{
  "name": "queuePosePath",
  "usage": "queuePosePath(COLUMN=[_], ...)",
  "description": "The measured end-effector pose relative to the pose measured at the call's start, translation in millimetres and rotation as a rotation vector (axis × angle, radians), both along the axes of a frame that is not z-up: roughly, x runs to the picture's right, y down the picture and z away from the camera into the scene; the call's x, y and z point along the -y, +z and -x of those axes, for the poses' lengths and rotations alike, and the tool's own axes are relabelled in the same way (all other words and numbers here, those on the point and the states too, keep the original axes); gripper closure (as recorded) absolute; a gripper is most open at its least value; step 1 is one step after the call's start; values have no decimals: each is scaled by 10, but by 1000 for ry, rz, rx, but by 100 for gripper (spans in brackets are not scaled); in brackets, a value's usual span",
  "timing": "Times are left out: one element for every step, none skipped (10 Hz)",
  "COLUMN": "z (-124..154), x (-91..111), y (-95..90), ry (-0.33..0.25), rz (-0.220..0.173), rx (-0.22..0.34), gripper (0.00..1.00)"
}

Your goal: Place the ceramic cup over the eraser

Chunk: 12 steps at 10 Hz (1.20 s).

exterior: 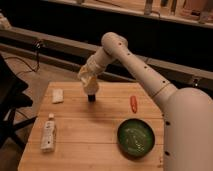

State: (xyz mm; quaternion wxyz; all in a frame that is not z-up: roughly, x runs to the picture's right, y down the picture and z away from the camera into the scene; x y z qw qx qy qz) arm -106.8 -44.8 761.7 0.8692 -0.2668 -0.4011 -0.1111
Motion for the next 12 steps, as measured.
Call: queuePosePath(z=[-6,-11,-20,-3,7,8,20,22,-28,-64,-64,-50], x=[-8,-9,-17,-26,-33,-38,-40,-35,-7,1,2,1], y=[42,55,100,117,124,128,119,118,131,139,148,156], ry=[-5,-5,-4,-5,-7,-7,-7,0,12,19,23,25], rz=[6,8,18,23,28,31,31,26,22,22,24,26], rx=[-5,-6,-7,-3,0,5,20,24,16,11,10,11], gripper=[70,65,48,38,36,36,36,40,53,60,73,87])
